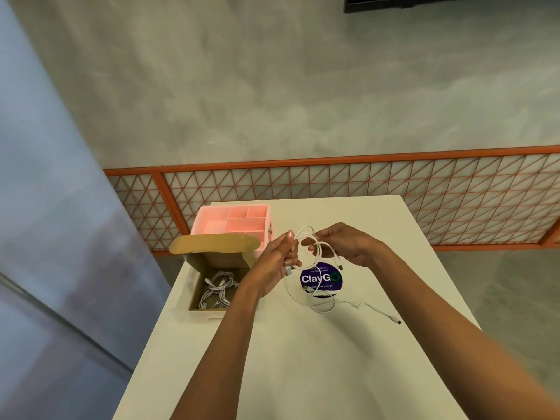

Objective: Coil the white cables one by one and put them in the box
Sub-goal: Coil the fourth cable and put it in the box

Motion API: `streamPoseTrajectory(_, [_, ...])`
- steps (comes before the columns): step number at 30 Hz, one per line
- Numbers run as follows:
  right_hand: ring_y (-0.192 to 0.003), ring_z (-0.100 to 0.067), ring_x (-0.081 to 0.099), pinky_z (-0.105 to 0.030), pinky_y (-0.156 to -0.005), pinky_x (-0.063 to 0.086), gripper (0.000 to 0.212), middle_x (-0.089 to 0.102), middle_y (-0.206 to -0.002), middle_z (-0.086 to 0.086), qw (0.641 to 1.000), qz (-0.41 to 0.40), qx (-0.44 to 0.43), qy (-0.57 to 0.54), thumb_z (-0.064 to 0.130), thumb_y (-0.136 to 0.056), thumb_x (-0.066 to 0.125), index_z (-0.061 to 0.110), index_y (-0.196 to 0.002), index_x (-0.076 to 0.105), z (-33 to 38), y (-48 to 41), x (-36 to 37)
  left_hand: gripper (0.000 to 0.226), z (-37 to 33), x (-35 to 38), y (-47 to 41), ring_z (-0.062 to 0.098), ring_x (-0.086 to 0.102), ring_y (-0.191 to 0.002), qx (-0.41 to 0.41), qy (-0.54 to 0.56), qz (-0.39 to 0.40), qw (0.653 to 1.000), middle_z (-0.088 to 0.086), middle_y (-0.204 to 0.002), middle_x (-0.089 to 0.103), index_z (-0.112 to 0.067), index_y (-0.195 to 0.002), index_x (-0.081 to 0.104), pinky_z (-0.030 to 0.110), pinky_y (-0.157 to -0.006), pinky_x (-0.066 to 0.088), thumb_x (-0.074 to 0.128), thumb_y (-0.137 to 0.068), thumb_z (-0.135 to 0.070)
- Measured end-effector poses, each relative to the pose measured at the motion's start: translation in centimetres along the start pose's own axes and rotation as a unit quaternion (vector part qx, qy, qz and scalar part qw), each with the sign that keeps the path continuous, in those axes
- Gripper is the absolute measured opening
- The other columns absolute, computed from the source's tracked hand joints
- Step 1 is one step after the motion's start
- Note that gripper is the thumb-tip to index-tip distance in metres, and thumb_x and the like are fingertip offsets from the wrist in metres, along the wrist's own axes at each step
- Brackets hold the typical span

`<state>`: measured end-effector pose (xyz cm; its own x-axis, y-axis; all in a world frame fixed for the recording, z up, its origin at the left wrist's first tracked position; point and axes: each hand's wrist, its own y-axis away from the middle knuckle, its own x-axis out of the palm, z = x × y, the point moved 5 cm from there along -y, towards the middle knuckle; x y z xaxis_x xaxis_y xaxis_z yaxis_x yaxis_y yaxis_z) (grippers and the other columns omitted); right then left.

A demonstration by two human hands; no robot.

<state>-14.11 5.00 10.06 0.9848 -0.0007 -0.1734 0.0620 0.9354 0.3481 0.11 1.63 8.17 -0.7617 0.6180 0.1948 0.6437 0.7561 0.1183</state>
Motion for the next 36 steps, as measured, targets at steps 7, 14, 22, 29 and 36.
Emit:
streamPoseTrajectory(7, [-0.079,-0.013,0.055,-0.026,-0.078,0.048,0.037,0.062,-0.083,0.0,0.999,0.048,-0.008,0.017,0.03,-0.092,0.058,-0.002,-0.109,0.066,0.2,0.6,0.5,0.031,-0.1,-0.2,-0.1,0.003,0.029,-0.046,0.019,-0.037,-0.043,0.998,-0.009,-0.054,0.029,-0.015,-0.077,0.05,0.024,-0.068,0.042,0.036,-0.102,-0.029])
streamPoseTrajectory(14, [-0.056,-0.015,0.061,-0.013,-0.044,0.043,0.025,0.066,-0.074,-0.011,0.949,-0.172,-0.096,0.246,0.018,-0.072,0.081,0.006,-0.08,0.061,2.0,0.7,0.1,0.036,0.9,-0.9,-0.9,0.002,0.034,-0.041,0.009,-0.068,-0.098,0.993,-0.013,-0.046,0.033,-0.015,-0.073,0.046,0.028,-0.066,0.04,0.036,-0.102,-0.033])
streamPoseTrajectory(22, [-0.078,-0.026,0.062,-0.032,-0.067,0.047,0.025,0.068,-0.092,-0.013,0.922,-0.225,-0.058,0.309,0.033,-0.083,0.07,0.008,-0.088,0.071,1.2,0.5,1.9,0.035,0.4,-1.2,-1.0,0.007,0.033,-0.048,0.034,-0.061,-0.137,0.988,-0.01,-0.049,0.031,-0.016,-0.07,0.042,0.025,-0.059,0.041,0.036,-0.103,-0.027])
streamPoseTrajectory(29, [-0.099,-0.031,0.057,-0.035,-0.076,0.044,0.032,0.064,-0.101,-0.01,0.912,-0.122,-0.073,0.385,0.001,-0.091,0.044,0.013,-0.11,0.067,1.7,1.1,3.5,0.037,0.2,-0.8,-0.9,0.005,0.026,-0.043,0.022,-0.035,-0.078,0.996,-0.011,-0.048,0.027,-0.016,-0.067,0.037,0.027,-0.059,0.032,0.035,-0.103,-0.024])
streamPoseTrajectory(36, [-0.091,-0.026,0.046,-0.032,-0.071,0.034,0.049,0.032,-0.077,0.003,0.866,-0.082,-0.15,0.47,0.0,-0.094,0.036,0.028,-0.126,0.061,2.6,1.7,3.0,0.034,0.1,-1.2,-0.7,0.002,0.038,-0.048,0.044,-0.143,-0.063,0.987,-0.015,-0.051,0.034,-0.017,-0.072,0.043,0.025,-0.064,0.041,0.037,-0.101,-0.035])
